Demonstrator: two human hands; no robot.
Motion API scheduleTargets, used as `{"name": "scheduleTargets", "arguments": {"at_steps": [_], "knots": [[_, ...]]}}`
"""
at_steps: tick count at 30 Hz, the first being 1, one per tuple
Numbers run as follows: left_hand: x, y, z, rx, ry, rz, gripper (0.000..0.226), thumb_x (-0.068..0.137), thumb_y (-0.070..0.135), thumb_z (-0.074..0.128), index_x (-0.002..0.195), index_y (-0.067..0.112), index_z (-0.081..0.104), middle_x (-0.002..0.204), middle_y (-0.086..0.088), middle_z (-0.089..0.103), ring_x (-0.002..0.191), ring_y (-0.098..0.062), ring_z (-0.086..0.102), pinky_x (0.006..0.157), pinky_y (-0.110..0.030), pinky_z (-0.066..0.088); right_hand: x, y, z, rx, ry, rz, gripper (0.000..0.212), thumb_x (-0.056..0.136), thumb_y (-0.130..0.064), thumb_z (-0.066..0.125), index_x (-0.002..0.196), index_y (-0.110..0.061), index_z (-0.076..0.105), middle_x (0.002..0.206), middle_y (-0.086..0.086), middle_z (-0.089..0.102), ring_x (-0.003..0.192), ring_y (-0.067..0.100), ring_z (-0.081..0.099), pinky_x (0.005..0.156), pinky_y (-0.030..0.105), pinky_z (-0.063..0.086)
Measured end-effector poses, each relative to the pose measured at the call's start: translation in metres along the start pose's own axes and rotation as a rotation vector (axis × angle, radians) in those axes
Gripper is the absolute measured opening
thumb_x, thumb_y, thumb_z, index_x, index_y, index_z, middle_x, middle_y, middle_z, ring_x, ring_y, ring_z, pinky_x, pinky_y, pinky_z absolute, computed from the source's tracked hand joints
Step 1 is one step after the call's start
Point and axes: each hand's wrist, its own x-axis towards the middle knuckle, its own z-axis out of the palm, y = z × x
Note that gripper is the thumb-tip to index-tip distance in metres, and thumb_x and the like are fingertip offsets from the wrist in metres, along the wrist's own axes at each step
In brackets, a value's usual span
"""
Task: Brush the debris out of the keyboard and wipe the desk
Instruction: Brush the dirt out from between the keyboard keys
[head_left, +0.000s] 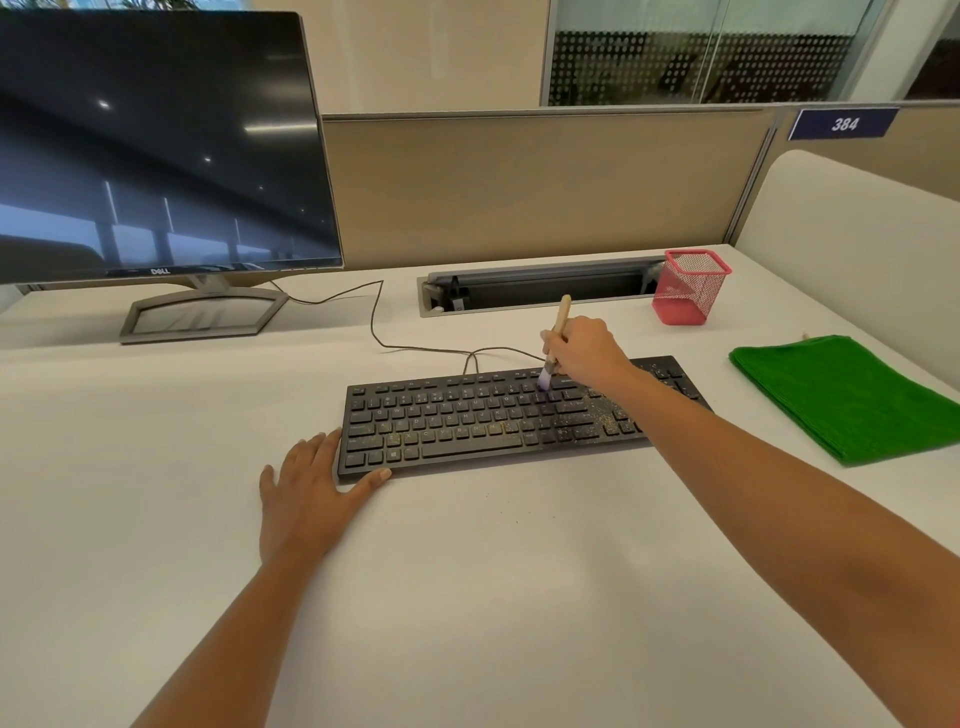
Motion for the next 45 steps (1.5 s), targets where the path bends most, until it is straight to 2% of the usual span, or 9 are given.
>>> {"name": "scheduleTargets", "arguments": {"at_steps": [4,7,12,18,25,31,35,39,45], "knots": [[0.001,-0.001,0.001,0.009,-0.005,0.0,0.105,0.06,0.087,0.013,0.144,0.028,0.034,0.147,0.004,0.038,0.14,-0.015,0.025,0.114,-0.048,0.014,-0.005,0.007,0.0,-0.011,-0.158,0.016,0.032,0.098,-0.023,0.046,0.107,0.003,0.061,0.091,0.014,0.064,0.076,0.025,0.066,0.076,0.03,0.056],[0.001,-0.001,0.002,0.002,-0.007,-0.003,0.096,0.07,0.088,0.024,0.144,0.027,0.034,0.148,0.003,0.038,0.14,-0.016,0.024,0.115,-0.048,0.014,-0.005,0.006,-0.005,-0.026,-0.168,0.029,0.03,0.098,-0.02,0.045,0.105,0.004,0.061,0.086,0.012,0.061,0.063,0.019,0.061,0.07,0.028,0.055],[0.001,0.0,0.001,0.008,-0.009,-0.005,0.09,0.073,0.081,0.03,0.144,0.027,0.034,0.148,0.002,0.038,0.14,-0.017,0.024,0.115,-0.048,0.014,-0.002,0.005,-0.009,-0.021,0.022,0.004,0.035,0.098,-0.026,0.044,0.108,0.003,0.062,0.101,0.018,0.066,0.089,0.029,0.067,0.083,0.035,0.055],[0.0,0.001,-0.001,-0.011,0.009,0.009,0.079,0.079,0.073,0.039,0.143,0.027,0.035,0.147,0.002,0.039,0.139,-0.017,0.026,0.115,-0.048,0.013,-0.006,0.009,-0.005,-0.123,-0.104,0.03,0.033,0.098,-0.021,0.044,0.108,0.006,0.061,0.105,0.021,0.066,0.092,0.033,0.067,0.088,0.041,0.054],[0.0,0.001,-0.001,-0.011,0.005,-0.004,0.09,0.075,0.084,0.031,0.144,0.026,0.034,0.148,0.002,0.038,0.14,-0.016,0.025,0.115,-0.048,0.013,0.0,0.007,-0.009,-0.019,0.04,0.012,0.035,0.099,-0.024,0.043,0.108,0.003,0.062,0.103,0.019,0.067,0.089,0.03,0.067,0.084,0.036,0.054],[-0.001,0.001,-0.001,-0.007,0.012,-0.001,0.086,0.077,0.08,0.035,0.143,0.026,0.035,0.147,0.002,0.039,0.14,-0.016,0.025,0.114,-0.048,0.014,-0.006,0.014,-0.01,-0.123,-0.085,0.04,0.034,0.098,-0.022,0.044,0.11,0.006,0.06,0.106,0.021,0.065,0.089,0.032,0.067,0.086,0.037,0.054],[0.0,0.001,-0.001,-0.008,0.006,-0.004,0.09,0.074,0.083,0.031,0.144,0.025,0.035,0.147,0.002,0.039,0.14,-0.016,0.025,0.115,-0.048,0.013,-0.003,0.011,-0.012,-0.063,-0.021,0.0,0.033,0.099,-0.021,0.042,0.108,0.005,0.06,0.105,0.021,0.065,0.084,0.031,0.066,0.084,0.037,0.055],[0.0,0.001,0.0,-0.014,0.014,0.002,0.094,0.072,0.087,0.029,0.143,0.026,0.036,0.146,0.002,0.04,0.139,-0.016,0.027,0.114,-0.048,0.014,-0.004,0.011,-0.012,0.078,-0.083,-0.013,0.033,0.097,-0.024,0.046,0.106,0.003,0.062,0.091,0.014,0.064,0.064,0.016,0.061,0.067,0.023,0.053],[-0.002,0.002,-0.002,-0.021,0.007,-0.003,0.086,0.076,0.078,0.033,0.144,0.025,0.034,0.147,0.001,0.039,0.14,-0.017,0.026,0.115,-0.048,0.013,-0.005,0.017,-0.018,-0.296,-0.079,-0.023,0.034,0.099,-0.024,0.043,0.108,0.004,0.061,0.103,0.018,0.065,0.077,0.022,0.055,0.058,0.025,0.042]]}}
